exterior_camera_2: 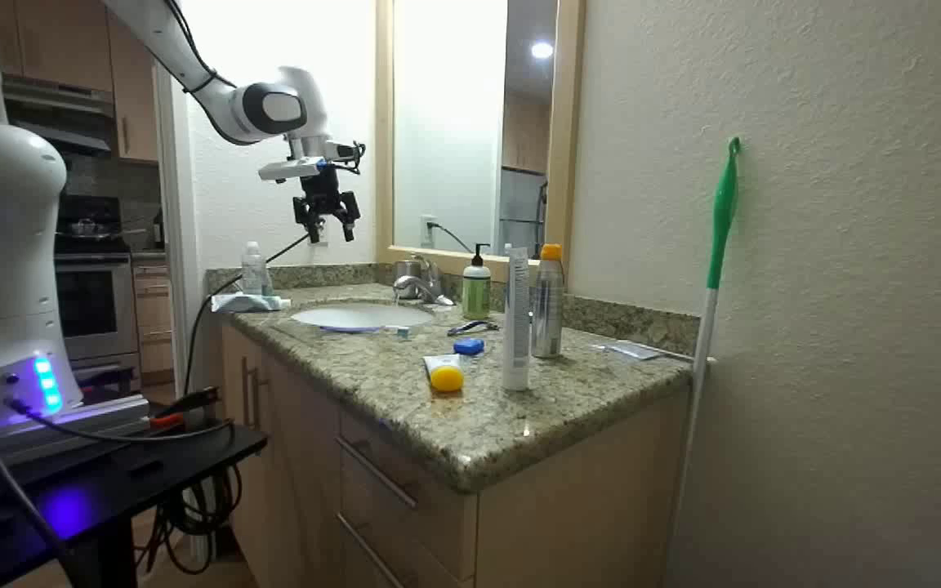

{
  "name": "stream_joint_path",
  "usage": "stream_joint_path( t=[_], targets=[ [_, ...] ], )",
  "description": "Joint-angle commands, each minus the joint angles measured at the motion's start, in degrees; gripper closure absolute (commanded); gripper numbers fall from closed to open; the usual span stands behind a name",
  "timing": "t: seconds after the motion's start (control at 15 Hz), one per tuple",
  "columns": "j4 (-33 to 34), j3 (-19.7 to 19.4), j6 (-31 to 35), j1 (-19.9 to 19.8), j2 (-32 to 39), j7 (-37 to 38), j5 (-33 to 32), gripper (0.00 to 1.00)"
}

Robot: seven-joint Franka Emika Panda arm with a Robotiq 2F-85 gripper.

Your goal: Put the blue toothbrush in the silver cup, remove the toothbrush from the cup and put it on the right side of the counter

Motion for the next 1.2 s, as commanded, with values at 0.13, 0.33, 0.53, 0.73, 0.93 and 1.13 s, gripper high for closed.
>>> stream_joint_path(
  t=[0.13,0.33,0.53,0.73,0.93,1.13],
  targets=[
    [2.43,-1.27,-2.58,-0.20,0.92,-0.95,8.23,0.00],
    [3.48,-4.23,-2.48,-1.83,2.12,-0.61,16.08,0.00],
    [1.80,-6.08,-0.76,-5.30,3.46,3.99,16.53,0.00],
    [1.16,-5.48,-1.07,-6.29,2.55,3.87,15.15,0.00],
    [1.33,-4.97,-1.05,-6.08,2.22,3.86,15.16,0.00],
    [3.27,-6.70,-2.46,-8.02,7.29,9.43,17.53,0.00]
  ],
)
